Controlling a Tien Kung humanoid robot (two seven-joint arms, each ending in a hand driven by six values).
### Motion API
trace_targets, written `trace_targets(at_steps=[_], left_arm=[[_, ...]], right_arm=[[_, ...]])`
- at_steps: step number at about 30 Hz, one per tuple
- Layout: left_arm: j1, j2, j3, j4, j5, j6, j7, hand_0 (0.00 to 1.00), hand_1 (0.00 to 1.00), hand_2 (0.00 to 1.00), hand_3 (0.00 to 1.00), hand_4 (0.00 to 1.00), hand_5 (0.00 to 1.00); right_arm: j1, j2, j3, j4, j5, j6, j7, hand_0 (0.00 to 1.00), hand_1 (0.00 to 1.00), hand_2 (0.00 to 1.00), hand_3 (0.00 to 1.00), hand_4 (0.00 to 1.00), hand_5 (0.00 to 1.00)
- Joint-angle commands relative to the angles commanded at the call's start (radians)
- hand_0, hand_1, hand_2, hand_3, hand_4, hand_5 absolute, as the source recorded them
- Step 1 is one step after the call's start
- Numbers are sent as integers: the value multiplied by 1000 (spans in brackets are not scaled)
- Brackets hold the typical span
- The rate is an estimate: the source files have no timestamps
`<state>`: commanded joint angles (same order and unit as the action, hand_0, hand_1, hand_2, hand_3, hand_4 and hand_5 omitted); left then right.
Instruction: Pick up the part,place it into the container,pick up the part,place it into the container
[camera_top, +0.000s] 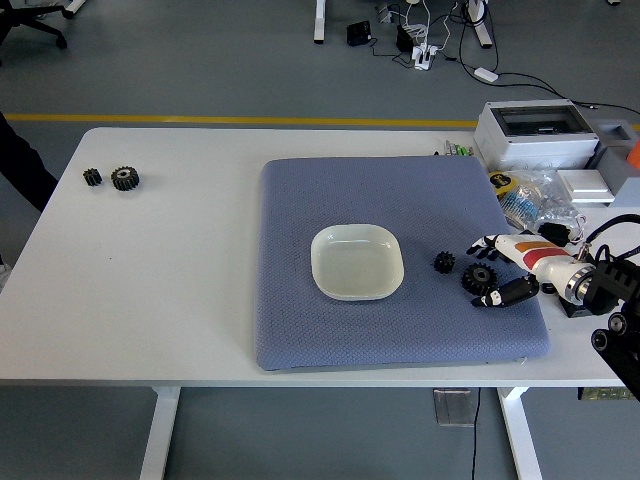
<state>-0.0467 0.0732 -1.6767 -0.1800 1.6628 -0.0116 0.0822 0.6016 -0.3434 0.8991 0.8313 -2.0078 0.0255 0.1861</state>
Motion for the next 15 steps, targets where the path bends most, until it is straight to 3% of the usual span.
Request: trace_targets(at_steps=[5,6,11,12,15], left_arm=[[-1,0,-1,0,-1,0,0,717,679,686,570,608,570],[-1,0,-2,0,-1,0,0,717,679,686,570,609,570],[0,-1,-3,0,0,0,2,717,679,686,570,609,570],[0,-1,-3,0,0,0,1,716,678,686,570,609,570],[-2,-2,-2,0,-2,1,0,716,678,686,570,609,570]], right_arm=[[7,2,-13,-19,15,-9,-5,372,540,601,643,984,305],[8,2,-14,-22,16,-12,-4,283,462,531,536,896,267],[9,5,-25,-39,14,-33,1,283,462,531,536,896,267],[9,5,-27,-43,12,-38,2,187,408,497,497,843,254],[8,5,-32,-51,13,-56,10,187,408,497,497,843,254]])
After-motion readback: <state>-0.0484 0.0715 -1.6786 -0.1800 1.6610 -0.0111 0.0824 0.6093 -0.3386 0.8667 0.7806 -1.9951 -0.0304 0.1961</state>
